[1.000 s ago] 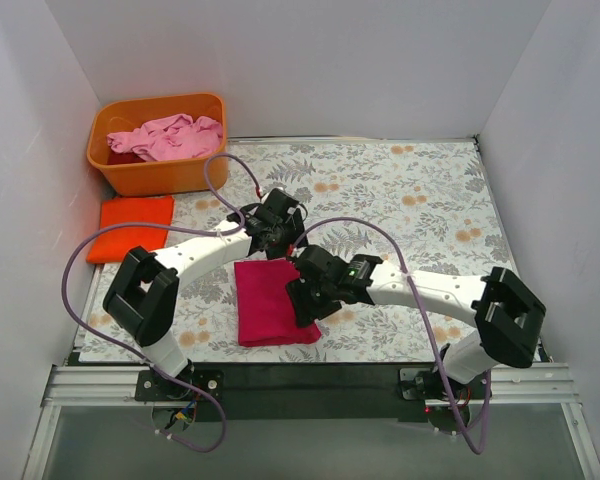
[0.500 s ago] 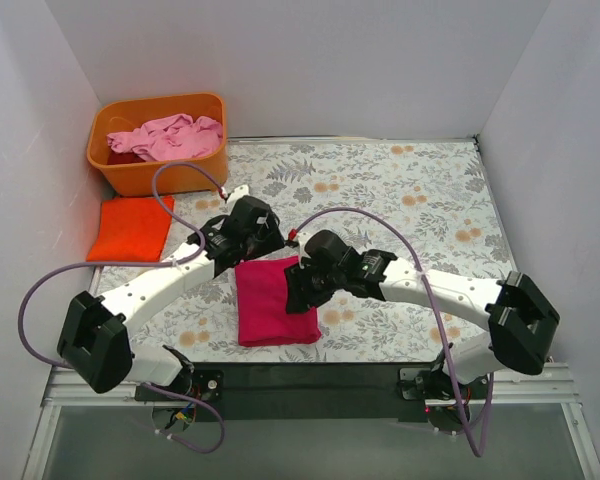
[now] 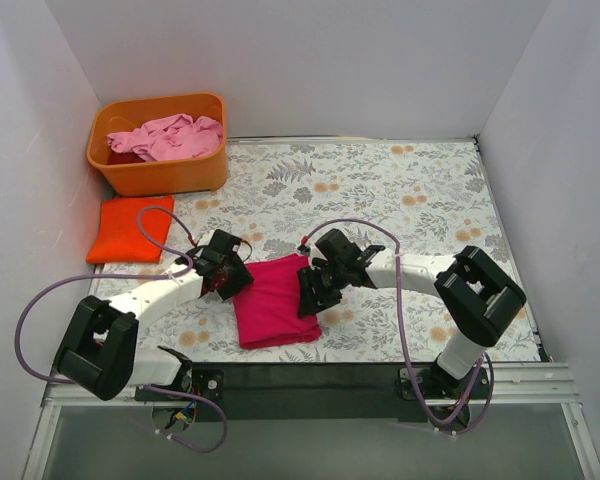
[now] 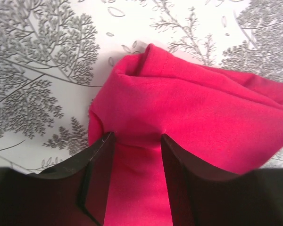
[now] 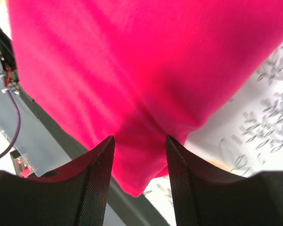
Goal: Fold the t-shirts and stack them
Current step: Fold the tshirt
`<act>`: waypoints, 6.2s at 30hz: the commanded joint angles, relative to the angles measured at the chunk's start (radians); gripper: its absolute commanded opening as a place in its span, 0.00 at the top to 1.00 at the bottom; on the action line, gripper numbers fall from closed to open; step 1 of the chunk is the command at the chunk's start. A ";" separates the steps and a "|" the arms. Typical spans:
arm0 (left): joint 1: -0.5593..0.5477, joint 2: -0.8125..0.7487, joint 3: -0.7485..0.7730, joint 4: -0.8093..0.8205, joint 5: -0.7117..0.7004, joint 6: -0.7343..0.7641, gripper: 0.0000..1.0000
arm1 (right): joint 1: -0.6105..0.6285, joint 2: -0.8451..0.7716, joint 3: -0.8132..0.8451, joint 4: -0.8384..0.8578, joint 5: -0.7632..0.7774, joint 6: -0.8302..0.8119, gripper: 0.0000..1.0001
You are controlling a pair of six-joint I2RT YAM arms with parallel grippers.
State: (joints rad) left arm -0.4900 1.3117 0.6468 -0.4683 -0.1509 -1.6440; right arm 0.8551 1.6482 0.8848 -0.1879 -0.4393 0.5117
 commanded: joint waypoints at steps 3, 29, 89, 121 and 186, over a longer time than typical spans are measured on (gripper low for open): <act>0.013 0.021 0.011 0.068 0.073 -0.042 0.60 | -0.056 0.088 0.037 0.033 -0.055 -0.074 0.54; -0.059 -0.164 0.034 0.252 0.021 -0.088 0.55 | -0.291 -0.076 0.122 0.252 -0.294 -0.063 0.56; -0.188 0.207 0.025 0.454 0.174 -0.390 0.74 | -0.597 0.277 0.186 0.366 -0.299 -0.101 0.61; -0.048 0.046 -0.078 0.379 0.044 -0.266 0.79 | -0.333 0.179 0.015 0.481 -0.391 0.036 0.61; 0.390 -0.157 0.043 0.056 -0.009 0.316 0.20 | 0.285 0.541 0.873 -0.314 0.550 -0.599 0.48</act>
State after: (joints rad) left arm -0.1055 1.1549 0.6754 -0.4149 -0.1791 -1.3350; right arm 1.1049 2.1696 1.7061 -0.4667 0.0731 -0.0357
